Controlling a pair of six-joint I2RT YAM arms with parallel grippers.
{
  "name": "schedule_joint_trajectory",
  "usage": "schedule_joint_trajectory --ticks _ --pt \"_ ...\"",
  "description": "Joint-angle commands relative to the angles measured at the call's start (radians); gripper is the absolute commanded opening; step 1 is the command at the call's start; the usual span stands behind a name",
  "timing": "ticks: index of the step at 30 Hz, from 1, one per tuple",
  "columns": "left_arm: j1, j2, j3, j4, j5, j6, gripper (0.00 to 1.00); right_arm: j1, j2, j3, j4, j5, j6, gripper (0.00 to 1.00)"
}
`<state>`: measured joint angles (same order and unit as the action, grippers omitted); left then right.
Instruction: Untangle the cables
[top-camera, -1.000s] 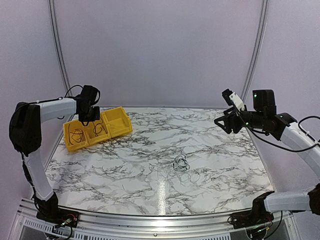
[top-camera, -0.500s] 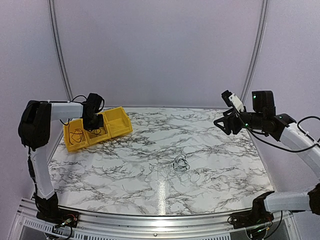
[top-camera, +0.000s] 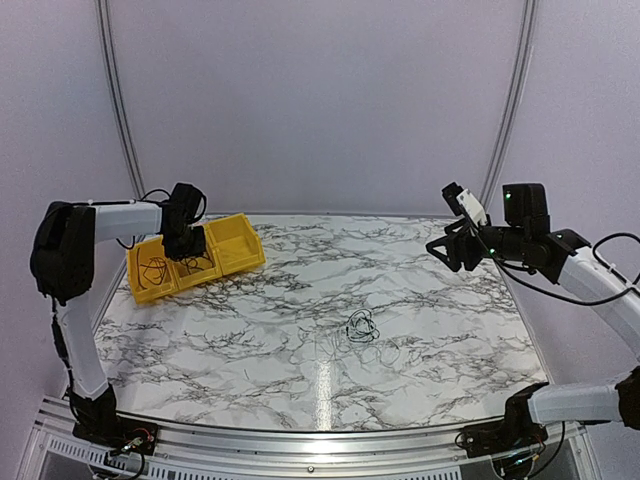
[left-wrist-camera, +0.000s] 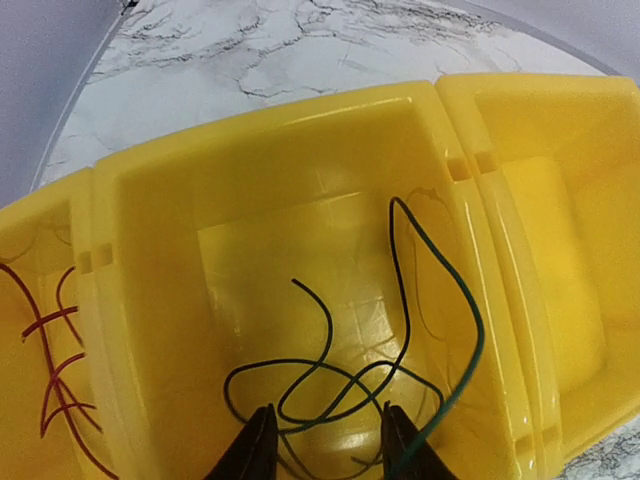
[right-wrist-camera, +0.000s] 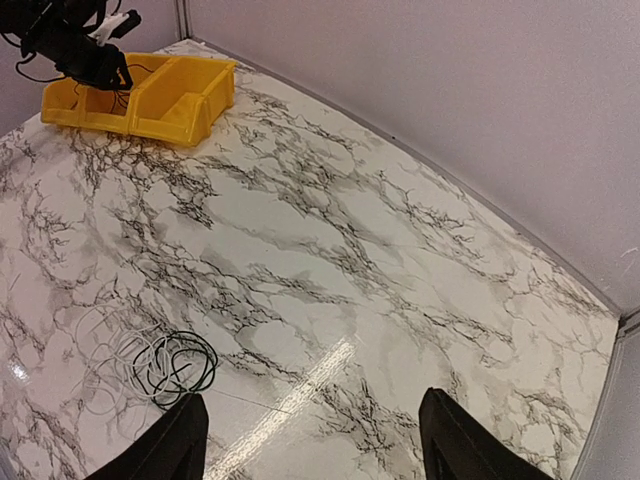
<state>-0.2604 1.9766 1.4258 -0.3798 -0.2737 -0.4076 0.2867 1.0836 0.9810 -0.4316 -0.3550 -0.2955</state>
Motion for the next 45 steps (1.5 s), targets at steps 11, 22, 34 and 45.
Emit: schedule_joint_trajectory --ticks 11,22,34,45 --pt "-0.004 -0.388 -0.014 -0.016 0.073 0.056 0.36 -0.008 0.058 -0.018 0.052 -0.066 -0.060 0.72" --pt "-0.267 -0.557 -0.092 0.106 0.155 0.160 0.23 0.107 0.299 -0.033 0.087 -0.117 -0.325 0.48" --pt "-0.526 -0.439 -0.175 0.129 0.182 0.059 0.31 0.181 0.613 0.060 0.212 -0.102 -0.256 0.36" --pt "-0.565 -0.442 -0.225 0.146 0.207 -0.024 0.33 0.199 0.763 0.137 0.194 -0.065 -0.394 0.37"
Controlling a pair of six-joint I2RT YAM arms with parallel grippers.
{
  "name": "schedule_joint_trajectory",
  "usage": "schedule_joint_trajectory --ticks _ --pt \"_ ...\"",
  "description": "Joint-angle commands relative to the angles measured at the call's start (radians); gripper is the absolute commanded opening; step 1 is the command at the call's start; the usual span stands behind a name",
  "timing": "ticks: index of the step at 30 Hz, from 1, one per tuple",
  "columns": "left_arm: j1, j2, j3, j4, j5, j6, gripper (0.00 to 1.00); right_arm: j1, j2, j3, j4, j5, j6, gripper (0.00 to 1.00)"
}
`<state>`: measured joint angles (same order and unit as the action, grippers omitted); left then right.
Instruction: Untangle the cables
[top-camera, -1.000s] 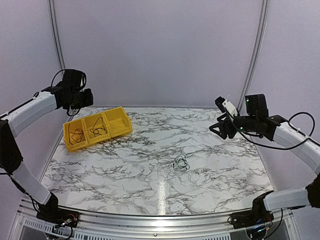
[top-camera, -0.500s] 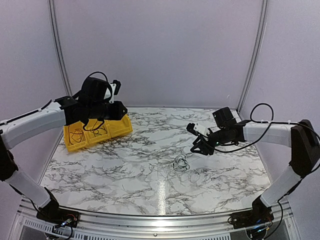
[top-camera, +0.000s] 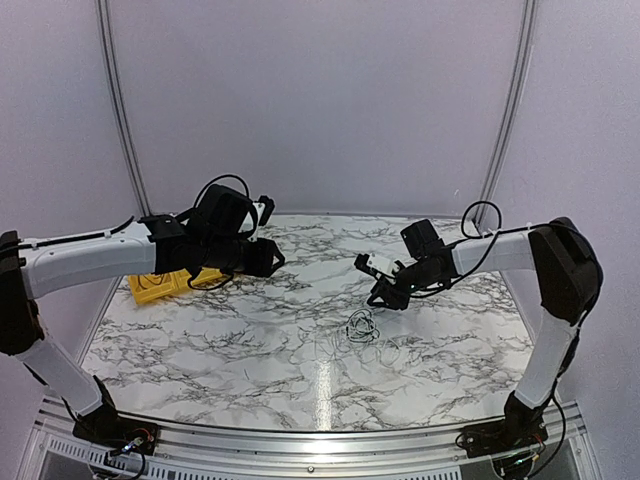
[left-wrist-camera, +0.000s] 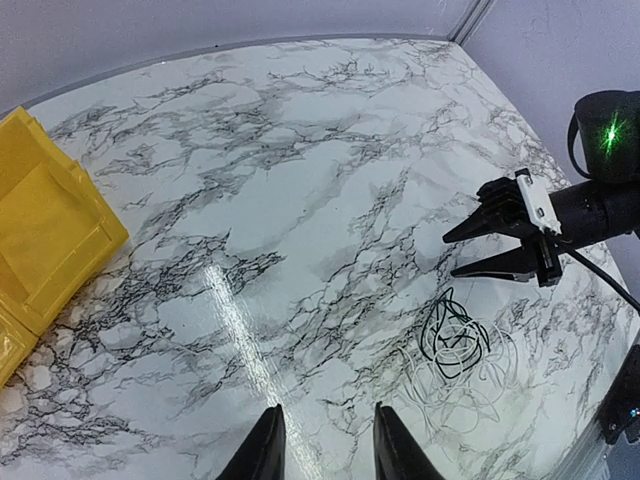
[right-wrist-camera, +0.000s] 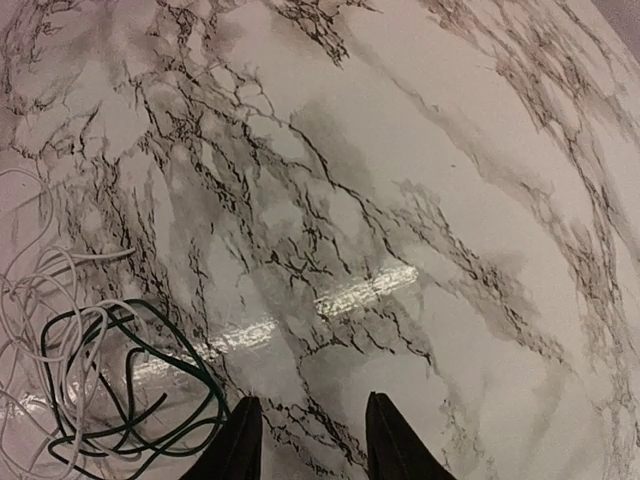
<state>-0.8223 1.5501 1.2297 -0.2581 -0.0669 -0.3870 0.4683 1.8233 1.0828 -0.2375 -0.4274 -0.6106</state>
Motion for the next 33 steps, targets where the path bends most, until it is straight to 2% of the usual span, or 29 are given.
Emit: schedule_joint_trajectory --ticks 1,10,16,22,33 --pt "-0.004 -0.018 -0.034 0.025 -0.004 -0.049 0.33 0.018 0.027 0.032 0.001 0.010 -0.087 0.37" --pt "-0.004 -0.033 -0.059 0.031 -0.015 -0.069 0.35 0.017 -0.005 0.008 0.004 0.023 -0.075 0.38" --pt "-0.004 -0.034 -0.061 0.043 -0.011 -0.072 0.36 0.018 -0.022 0.005 -0.085 -0.053 -0.185 0.43" --pt "-0.003 -0.028 -0.057 0.046 0.000 -0.063 0.37 0.018 -0.007 0.025 -0.092 -0.079 -0.193 0.45" --pt "-0.004 -0.004 -0.039 0.054 -0.005 -0.067 0.39 0.024 0.073 0.075 -0.071 -0.047 -0.211 0.40"
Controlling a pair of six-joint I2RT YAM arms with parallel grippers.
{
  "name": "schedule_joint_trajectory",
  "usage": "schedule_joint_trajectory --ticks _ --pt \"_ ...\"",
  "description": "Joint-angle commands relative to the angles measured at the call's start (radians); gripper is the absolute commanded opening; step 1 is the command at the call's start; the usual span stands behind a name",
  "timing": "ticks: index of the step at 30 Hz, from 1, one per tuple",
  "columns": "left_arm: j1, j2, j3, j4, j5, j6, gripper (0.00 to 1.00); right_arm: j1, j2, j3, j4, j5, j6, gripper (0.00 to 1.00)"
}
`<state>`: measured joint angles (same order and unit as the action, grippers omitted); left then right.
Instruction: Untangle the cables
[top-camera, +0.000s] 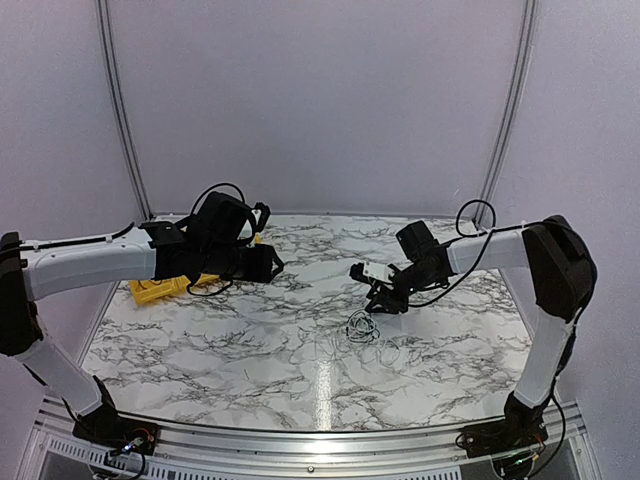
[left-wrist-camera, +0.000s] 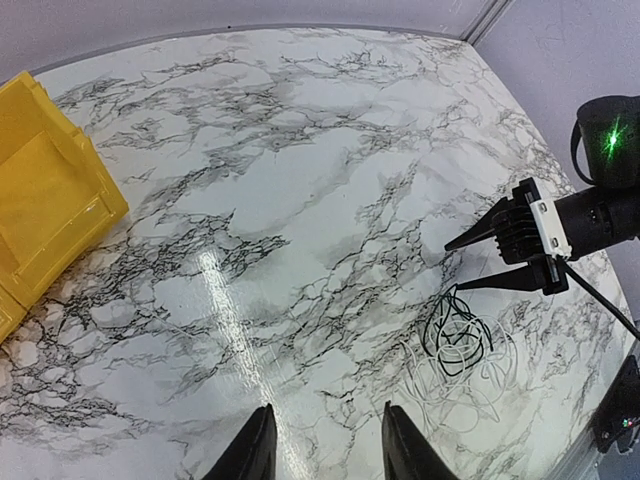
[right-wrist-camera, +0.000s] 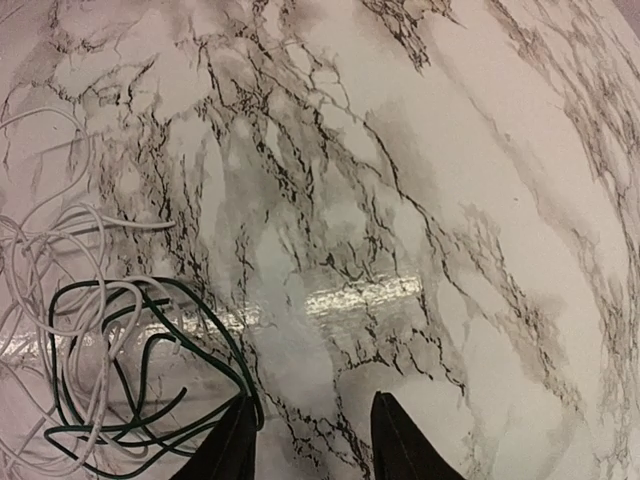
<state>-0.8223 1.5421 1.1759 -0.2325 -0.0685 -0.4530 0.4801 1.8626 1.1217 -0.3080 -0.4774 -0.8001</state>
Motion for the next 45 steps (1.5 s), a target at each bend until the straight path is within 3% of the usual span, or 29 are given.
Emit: schedule_joint_trajectory --ticks 1,10,18,26,36,45 --pt "-0.004 0.009 0.020 0.029 -0.003 -0.001 0.39 0.012 0.038 0.036 -0.002 0.002 -0.025 0.39" --pt "-0.003 0.063 0.058 0.044 0.007 -0.009 0.39 0.014 0.038 0.022 0.009 -0.026 -0.025 0.28" --pt "-0.004 0.105 0.080 0.072 0.024 -0.019 0.39 0.031 0.044 0.013 0.035 -0.043 0.002 0.25" --pt "-0.003 0.121 0.060 0.123 0.044 -0.040 0.40 0.037 0.044 0.039 0.038 -0.062 0.046 0.00" --pt "-0.029 0.176 0.019 0.375 0.132 -0.048 0.40 0.074 -0.117 0.106 0.023 -0.148 0.303 0.00" --pt "-0.054 0.323 0.093 0.495 0.189 -0.050 0.40 0.119 -0.212 0.161 0.004 -0.167 0.472 0.00"
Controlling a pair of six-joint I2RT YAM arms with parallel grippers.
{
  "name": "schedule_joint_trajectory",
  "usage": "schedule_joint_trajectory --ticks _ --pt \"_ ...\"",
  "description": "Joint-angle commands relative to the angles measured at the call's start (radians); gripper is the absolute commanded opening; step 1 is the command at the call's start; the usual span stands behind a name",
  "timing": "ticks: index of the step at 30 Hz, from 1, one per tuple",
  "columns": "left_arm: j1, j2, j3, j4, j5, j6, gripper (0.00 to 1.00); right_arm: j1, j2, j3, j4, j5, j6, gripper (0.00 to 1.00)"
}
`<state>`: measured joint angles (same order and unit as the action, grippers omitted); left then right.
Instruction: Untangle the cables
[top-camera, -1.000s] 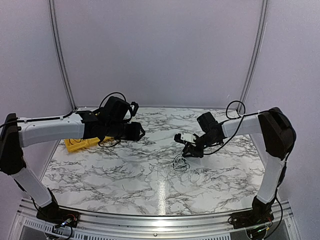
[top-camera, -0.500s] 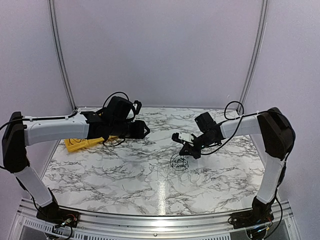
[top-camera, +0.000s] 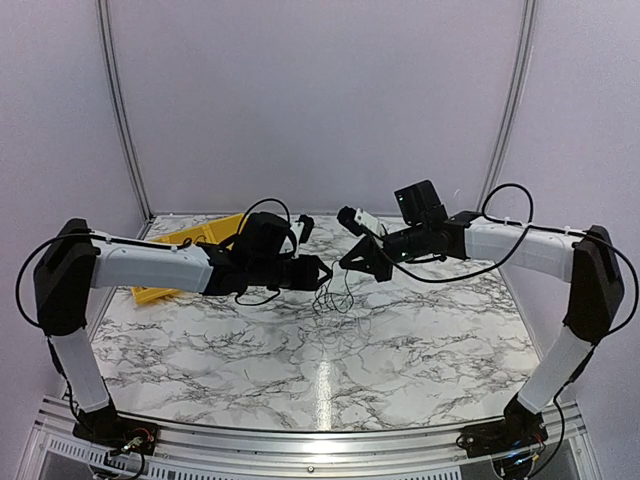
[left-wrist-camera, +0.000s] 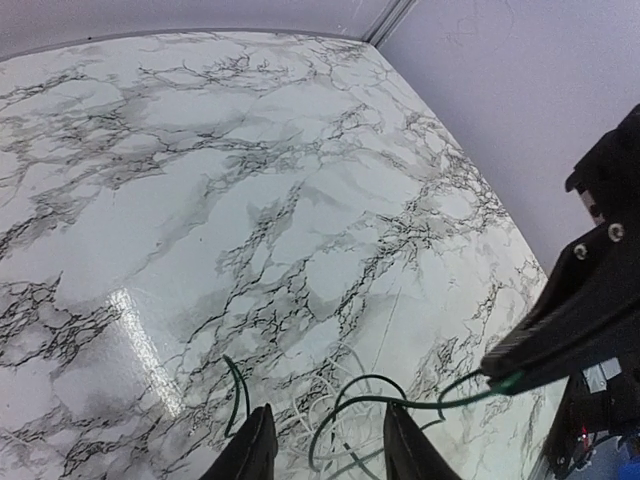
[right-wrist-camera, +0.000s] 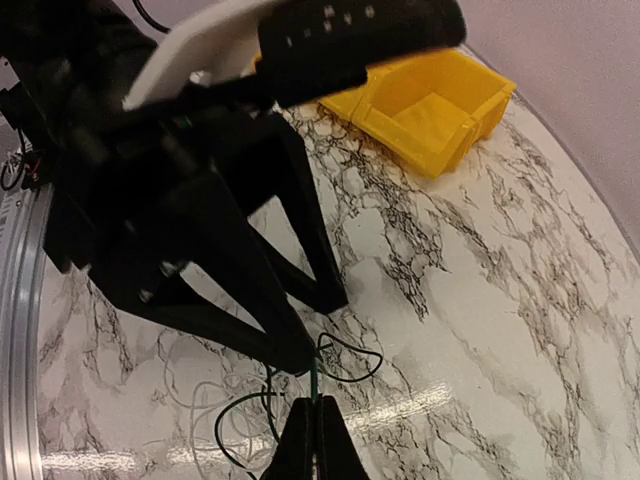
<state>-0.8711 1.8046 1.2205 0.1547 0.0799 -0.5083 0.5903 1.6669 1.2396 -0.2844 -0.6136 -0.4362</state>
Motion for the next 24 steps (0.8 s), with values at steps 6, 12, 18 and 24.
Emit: schedule_joint_trajectory --ticks 6,12,18,24 --pt "-0.003 0.226 0.129 0.176 0.018 -0.047 0.26 0.008 -0.045 0.124 -0.093 -0.059 0.154 0.00" --pt "-0.003 0.368 0.161 0.288 0.099 -0.131 0.21 0.008 -0.086 0.212 -0.108 -0.094 0.242 0.00" --pt "-0.004 0.400 0.126 0.297 0.116 -0.137 0.11 0.007 -0.076 0.453 -0.108 -0.115 0.327 0.00" --pt "-0.003 0.414 0.086 0.299 0.130 -0.144 0.04 -0.003 0.012 0.830 -0.184 -0.097 0.327 0.00"
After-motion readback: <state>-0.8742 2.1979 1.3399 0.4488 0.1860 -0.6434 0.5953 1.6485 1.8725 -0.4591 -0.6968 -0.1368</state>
